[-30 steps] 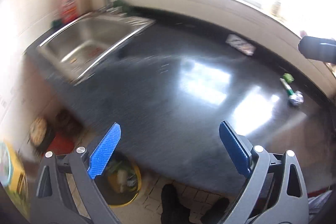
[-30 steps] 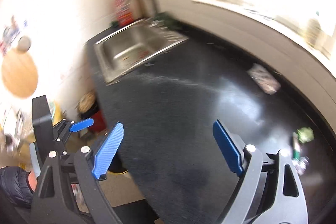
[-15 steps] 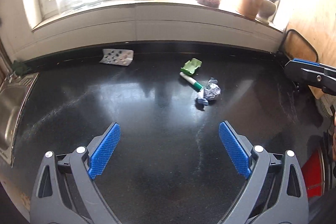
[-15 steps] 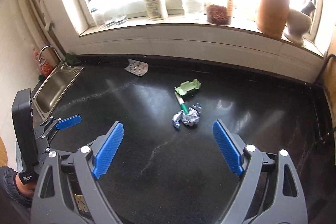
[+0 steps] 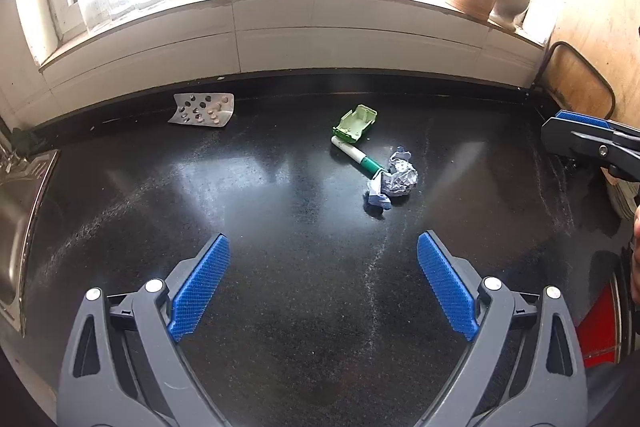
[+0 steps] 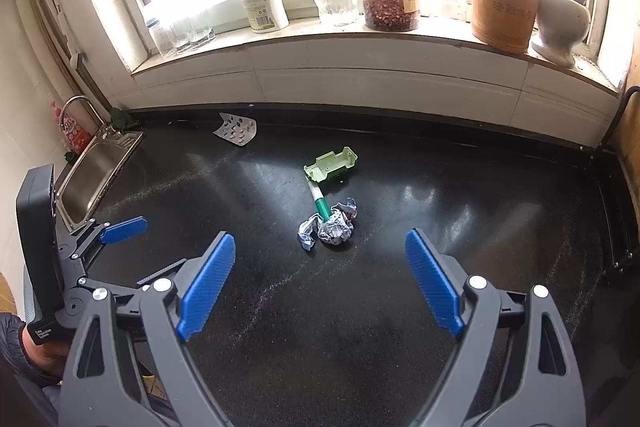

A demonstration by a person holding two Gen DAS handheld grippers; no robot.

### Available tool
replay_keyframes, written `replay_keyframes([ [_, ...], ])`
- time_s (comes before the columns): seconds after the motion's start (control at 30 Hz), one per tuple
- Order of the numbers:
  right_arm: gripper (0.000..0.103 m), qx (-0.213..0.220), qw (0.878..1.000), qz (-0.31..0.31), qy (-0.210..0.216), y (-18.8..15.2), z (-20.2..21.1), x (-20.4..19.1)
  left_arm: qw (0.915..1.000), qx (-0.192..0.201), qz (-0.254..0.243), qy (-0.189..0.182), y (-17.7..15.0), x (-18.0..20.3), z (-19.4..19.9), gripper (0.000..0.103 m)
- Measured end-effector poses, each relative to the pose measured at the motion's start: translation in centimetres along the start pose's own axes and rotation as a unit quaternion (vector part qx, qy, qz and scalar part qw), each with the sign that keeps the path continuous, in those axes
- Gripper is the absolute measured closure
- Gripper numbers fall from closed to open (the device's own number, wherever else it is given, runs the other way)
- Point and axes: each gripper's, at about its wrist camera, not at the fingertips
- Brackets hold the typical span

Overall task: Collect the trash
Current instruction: 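Swing both tools back over the countertop, then grasp the green plastic box with the left tool while the right tool grasps crumpled foil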

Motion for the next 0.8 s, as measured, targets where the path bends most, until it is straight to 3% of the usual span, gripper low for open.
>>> replay_keyframes([
  [0.23,0.019,-0.024,1.000,0.000,0.008,1.7,-3.8,-0.8,0.9991,-0.017,0.037,0.010,1.0,-3.3,-2.1,0.011],
  [0.47,0.019,-0.056,0.998,0.002,0.008,3.6,-9.0,-1.3,0.9975,-0.020,0.063,0.024,5.2,-7.2,-5.8,0.011],
  [0.6,0.019,-0.081,0.997,0.017,-0.001,4.5,-12.3,-1.5,0.9988,-0.032,0.031,0.022,7.7,-7.4,-9.5,0.011],
  [0.8,0.019,-0.120,0.991,0.059,0.001,2.5,-16.5,-1.7,0.9983,-0.050,-0.019,-0.022,9.9,-6.3,-14.6,0.011],
])
Point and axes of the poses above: each gripper's, at about its wrist camera, not at the fingertips, and z roughly against the way its jaws point, x to its right, y to its top, and after that the axes turned 13 degrees about -y, right-handed
